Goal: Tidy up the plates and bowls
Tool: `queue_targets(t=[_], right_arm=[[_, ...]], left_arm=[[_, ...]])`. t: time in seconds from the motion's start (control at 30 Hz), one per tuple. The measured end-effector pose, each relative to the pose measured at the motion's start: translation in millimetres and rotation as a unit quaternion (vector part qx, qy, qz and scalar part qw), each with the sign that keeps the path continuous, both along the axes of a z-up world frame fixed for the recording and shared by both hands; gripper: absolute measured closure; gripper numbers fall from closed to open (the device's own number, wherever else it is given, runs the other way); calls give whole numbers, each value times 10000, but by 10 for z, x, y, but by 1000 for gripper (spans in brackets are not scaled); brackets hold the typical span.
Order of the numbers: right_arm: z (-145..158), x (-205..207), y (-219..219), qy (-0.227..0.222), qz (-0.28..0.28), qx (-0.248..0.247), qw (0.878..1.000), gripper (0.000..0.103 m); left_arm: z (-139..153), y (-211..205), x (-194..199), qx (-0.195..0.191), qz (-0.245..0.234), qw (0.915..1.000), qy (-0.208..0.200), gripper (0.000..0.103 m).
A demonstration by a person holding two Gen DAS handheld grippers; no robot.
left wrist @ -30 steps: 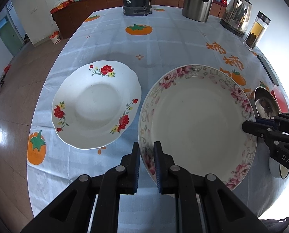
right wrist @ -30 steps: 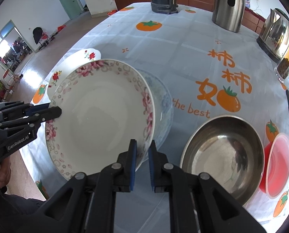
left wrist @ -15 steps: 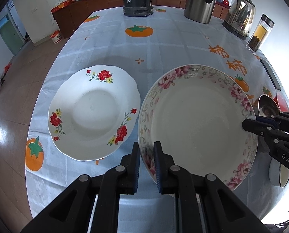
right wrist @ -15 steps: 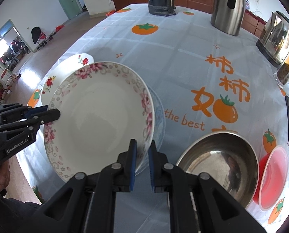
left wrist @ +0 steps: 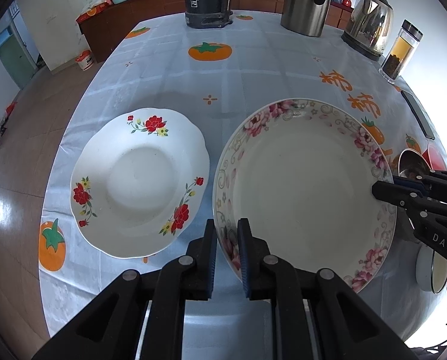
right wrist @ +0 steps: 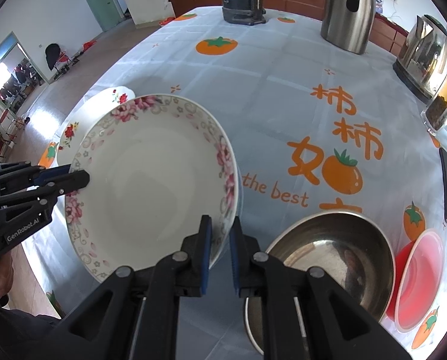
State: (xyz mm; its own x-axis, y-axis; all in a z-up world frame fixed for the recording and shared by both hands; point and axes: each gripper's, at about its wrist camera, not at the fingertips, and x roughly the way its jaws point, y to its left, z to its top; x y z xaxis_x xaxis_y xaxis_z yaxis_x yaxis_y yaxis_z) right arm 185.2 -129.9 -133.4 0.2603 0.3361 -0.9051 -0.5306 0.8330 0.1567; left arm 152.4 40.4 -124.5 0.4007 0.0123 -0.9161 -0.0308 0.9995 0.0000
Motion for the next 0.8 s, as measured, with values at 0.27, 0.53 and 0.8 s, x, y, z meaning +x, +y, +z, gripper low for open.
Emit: queue_targets(t=[0.27,0.53,0.8], right_arm=[[-3,20,-3,-16,6,-25,10000,91],[-10,53,-5,-15,17,-51,10000,91],[-33,76,-3,0,29,-66,10000,91]], left_arm=[[-10,-15,33,15,-2,10000,-2,88],[-30,-16,64,18,3,10000,6,88],[-65,-18,87,29,15,10000,24,88]])
